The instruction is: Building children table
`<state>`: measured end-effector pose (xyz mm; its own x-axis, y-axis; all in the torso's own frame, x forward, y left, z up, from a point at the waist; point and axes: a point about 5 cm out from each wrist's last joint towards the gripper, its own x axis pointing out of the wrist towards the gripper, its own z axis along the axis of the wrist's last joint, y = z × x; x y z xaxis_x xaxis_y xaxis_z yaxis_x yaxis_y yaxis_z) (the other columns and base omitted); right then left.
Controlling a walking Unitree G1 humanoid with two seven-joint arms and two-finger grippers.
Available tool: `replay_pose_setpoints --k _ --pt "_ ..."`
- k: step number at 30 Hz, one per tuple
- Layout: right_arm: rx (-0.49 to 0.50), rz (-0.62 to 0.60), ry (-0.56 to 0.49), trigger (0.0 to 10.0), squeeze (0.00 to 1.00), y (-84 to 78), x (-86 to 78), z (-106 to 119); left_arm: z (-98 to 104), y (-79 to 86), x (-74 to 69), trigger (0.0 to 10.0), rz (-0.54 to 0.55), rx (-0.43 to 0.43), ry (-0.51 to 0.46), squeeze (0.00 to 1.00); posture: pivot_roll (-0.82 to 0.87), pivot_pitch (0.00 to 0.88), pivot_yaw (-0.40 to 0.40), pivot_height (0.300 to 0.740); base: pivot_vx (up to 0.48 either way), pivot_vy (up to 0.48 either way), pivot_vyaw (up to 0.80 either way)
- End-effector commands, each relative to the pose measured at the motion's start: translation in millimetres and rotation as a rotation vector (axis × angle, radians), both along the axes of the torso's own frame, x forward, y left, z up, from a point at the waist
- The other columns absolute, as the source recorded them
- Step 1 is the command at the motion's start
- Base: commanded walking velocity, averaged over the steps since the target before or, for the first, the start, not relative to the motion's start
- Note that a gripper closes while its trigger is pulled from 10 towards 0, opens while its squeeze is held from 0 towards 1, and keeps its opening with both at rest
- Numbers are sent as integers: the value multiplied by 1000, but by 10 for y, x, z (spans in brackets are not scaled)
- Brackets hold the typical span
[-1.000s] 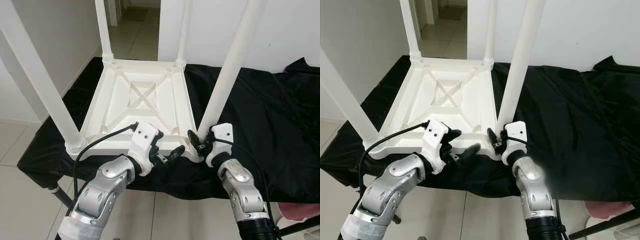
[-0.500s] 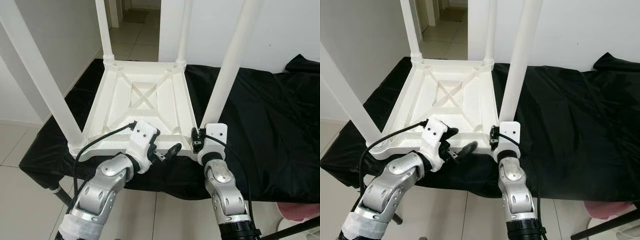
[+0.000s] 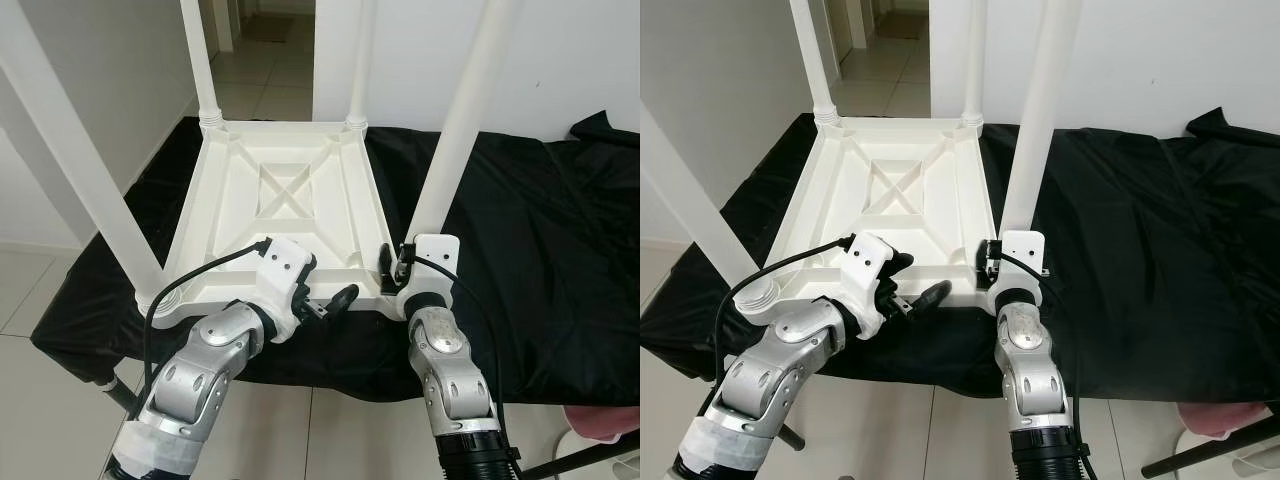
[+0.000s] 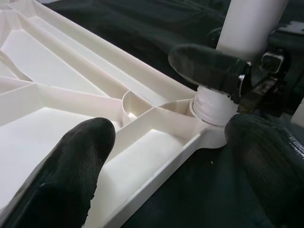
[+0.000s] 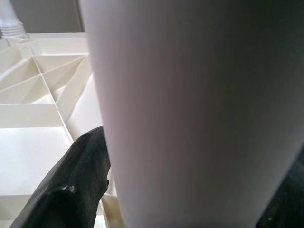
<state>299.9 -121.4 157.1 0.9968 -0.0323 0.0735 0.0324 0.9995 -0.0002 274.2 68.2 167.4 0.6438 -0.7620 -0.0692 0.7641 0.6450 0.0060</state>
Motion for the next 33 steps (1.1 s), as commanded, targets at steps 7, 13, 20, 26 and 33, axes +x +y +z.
replay_pose_setpoints --k 7,13,20,26,33 --pt "-38 144 -46 10000 0 -82 19 71 -58 19 -10 10000 -38 57 17 0 -10 32 8 740 0 0 0" --pt "-134 380 -18 10000 0 -308 13 -35 -53 0 -25 10000 -54 95 -21 0 -6 28 13 740 0 0 0" --pt "-159 509 30 10000 0 -389 31 -121 -44 -42 -47 10000 -61 91 -28 0 19 21 2 740 0 0 0" --pt "-199 577 73 10000 0 -429 114 -193 -28 -40 -34 10000 -49 85 -32 0 8 20 6 740 0 0 0" --pt "-265 644 71 10000 0 -395 354 -110 -23 -65 -6 10000 -49 100 -45 0 24 8 -5 740 0 0 0"
